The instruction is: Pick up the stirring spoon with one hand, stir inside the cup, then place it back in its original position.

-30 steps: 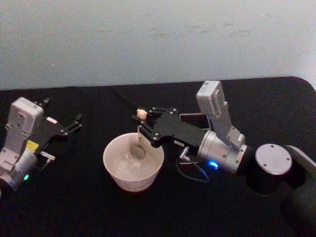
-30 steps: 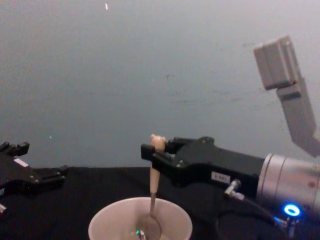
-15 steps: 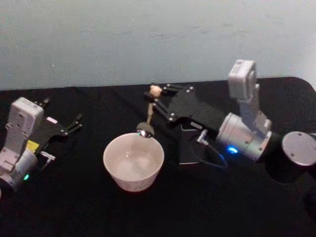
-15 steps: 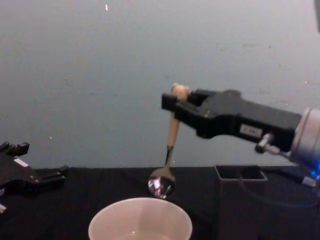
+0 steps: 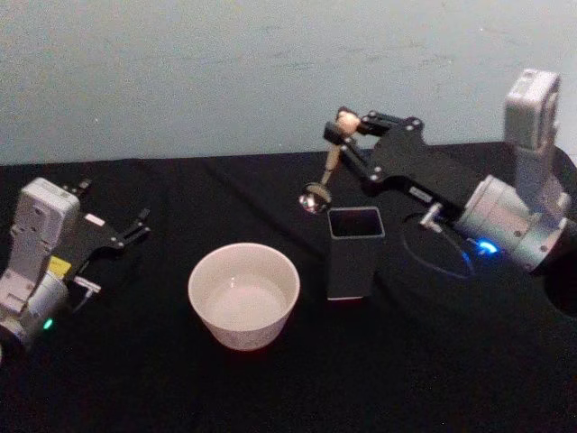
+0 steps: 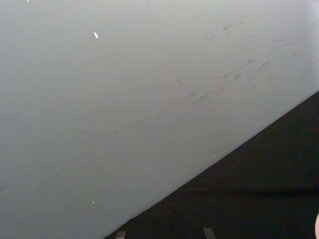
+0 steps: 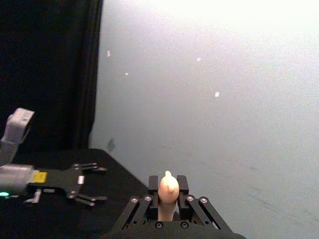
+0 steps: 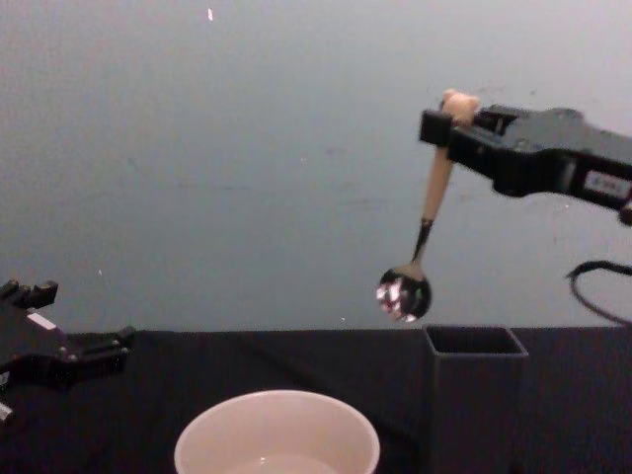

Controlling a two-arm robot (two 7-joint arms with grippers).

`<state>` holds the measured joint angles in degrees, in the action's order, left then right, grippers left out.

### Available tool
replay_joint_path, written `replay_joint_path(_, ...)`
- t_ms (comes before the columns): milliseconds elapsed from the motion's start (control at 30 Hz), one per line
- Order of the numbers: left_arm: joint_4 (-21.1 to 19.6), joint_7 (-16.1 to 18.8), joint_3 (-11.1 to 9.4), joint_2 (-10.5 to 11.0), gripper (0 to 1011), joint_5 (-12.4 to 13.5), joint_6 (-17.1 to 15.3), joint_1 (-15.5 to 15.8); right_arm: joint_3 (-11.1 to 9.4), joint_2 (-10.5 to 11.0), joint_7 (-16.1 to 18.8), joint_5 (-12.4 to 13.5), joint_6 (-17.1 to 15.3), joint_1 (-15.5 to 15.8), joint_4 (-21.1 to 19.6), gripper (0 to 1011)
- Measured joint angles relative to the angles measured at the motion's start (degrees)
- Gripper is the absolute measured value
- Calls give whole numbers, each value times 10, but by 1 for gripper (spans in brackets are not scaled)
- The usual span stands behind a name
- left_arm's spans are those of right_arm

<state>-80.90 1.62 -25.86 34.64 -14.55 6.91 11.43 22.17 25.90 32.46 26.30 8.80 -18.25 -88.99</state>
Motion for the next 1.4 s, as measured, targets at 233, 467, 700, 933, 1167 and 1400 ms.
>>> replay_joint_path(233, 0, 0, 0, 0, 1001, 0, 0, 0, -27, 19, -7, 19, -4, 16, -15, 214)
replay_joint_path(467, 0, 0, 0, 0, 1001, 0, 0, 0, -37, 35, -5, 27, -11, 31, -22, 214)
replay_joint_path(700, 0, 0, 0, 0, 1001, 0, 0, 0, -30, 40, 1, 27, -20, 32, -10, 214)
replay_joint_path(933, 0, 0, 0, 0, 1001, 0, 0, 0, -16, 34, 5, 20, -24, 24, 16, 214)
replay_joint_path(1167, 0, 0, 0, 0, 1001, 0, 0, 0, 5, 18, 5, 10, -37, 9, 60, 214)
replay_joint_path(1400, 0, 0, 0, 0, 1001, 0, 0, 0, 16, 6, 5, 10, -53, 1, 90, 214)
